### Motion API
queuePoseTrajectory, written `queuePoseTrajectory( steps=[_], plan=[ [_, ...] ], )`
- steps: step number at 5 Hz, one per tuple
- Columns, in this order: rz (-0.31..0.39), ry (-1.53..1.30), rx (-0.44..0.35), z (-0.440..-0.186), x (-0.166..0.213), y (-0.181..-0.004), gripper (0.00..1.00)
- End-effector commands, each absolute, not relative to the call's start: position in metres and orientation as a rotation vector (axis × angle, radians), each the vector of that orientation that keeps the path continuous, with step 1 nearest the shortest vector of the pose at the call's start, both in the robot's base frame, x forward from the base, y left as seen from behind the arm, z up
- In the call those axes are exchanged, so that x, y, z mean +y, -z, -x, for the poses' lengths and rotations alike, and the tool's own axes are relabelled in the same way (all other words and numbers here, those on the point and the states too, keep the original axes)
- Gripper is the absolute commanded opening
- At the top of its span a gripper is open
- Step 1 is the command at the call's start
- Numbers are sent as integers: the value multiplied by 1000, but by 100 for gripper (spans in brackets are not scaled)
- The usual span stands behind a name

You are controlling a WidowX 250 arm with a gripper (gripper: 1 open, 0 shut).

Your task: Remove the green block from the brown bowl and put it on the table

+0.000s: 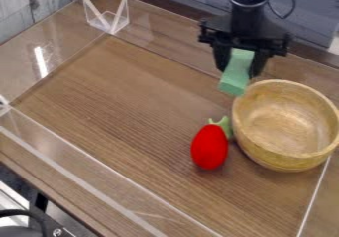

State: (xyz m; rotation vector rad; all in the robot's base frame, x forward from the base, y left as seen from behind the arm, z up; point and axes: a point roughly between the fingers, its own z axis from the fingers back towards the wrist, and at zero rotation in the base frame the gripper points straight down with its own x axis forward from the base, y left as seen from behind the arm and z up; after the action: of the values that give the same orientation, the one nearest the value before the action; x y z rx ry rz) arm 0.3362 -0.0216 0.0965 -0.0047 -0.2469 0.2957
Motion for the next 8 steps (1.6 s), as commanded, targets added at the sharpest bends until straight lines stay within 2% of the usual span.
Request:
queuePoseTrajectory(
  steps=[1, 3, 4, 8],
  plan=[
    [-8, -335, -321, -330, 4, -119, 0],
    [-60, -391, -310, -303, 59, -102, 0],
    [-66, -405, -309, -298, 72, -96, 0],
    [-67, -422, -280, -295, 96, -58, 0]
  ],
)
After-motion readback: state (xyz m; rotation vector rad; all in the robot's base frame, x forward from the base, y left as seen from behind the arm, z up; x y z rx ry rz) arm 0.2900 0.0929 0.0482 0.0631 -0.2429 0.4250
